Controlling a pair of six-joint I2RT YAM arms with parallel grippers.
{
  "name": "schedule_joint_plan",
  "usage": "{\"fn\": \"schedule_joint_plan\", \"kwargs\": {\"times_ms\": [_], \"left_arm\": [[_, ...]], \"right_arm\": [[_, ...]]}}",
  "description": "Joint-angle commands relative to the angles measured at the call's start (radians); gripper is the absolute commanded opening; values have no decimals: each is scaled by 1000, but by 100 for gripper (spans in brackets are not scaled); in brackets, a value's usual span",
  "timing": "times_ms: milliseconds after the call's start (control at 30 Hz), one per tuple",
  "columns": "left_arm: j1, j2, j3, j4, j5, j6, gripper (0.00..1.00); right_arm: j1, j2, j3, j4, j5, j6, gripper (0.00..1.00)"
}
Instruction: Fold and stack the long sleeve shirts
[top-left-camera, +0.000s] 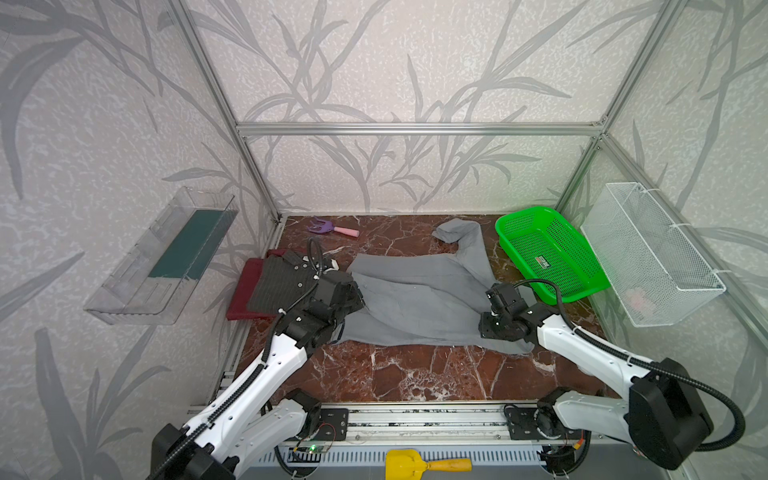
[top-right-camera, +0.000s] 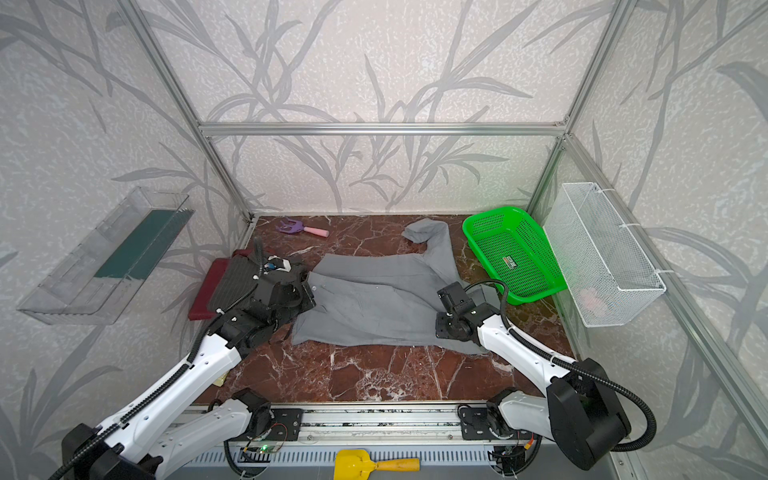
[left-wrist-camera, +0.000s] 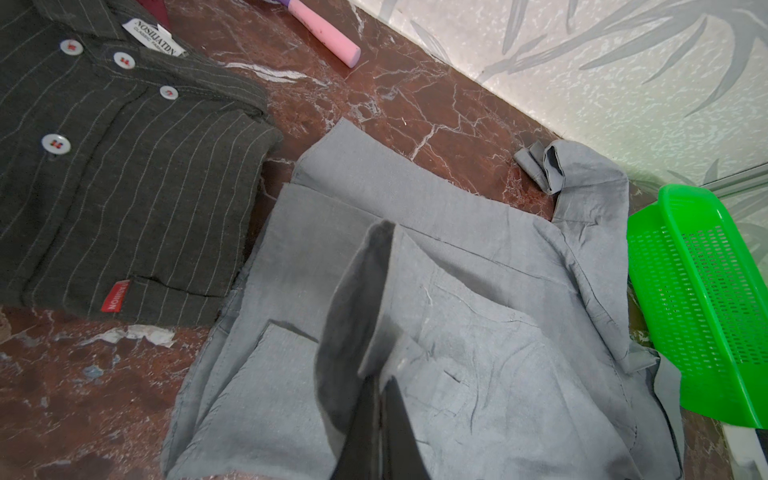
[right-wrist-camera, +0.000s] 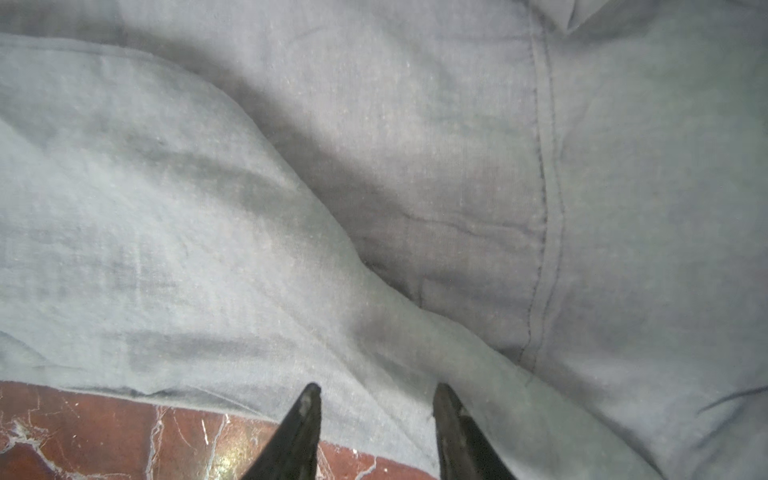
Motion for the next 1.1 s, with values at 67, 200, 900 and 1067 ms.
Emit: {"fn": "schedule_joint_plan", "kwargs": {"times_ms": [67,200,900,1067], "left_arm": [[3,-44,-63,-89,-16,-36,0],[3,-44,-98,-102,-18,-38,0],[63,68,-259,30,-43,43,0],[84,135,-218,90,-12,45,0]], "right_arm": [[-9,12,28,-39,13,-42,45],[-10,18,45,-53,15,-64,45],[-19,81,141,-139,29,-175,46],[-18,88,198,-197,-24,-209,46]]}}
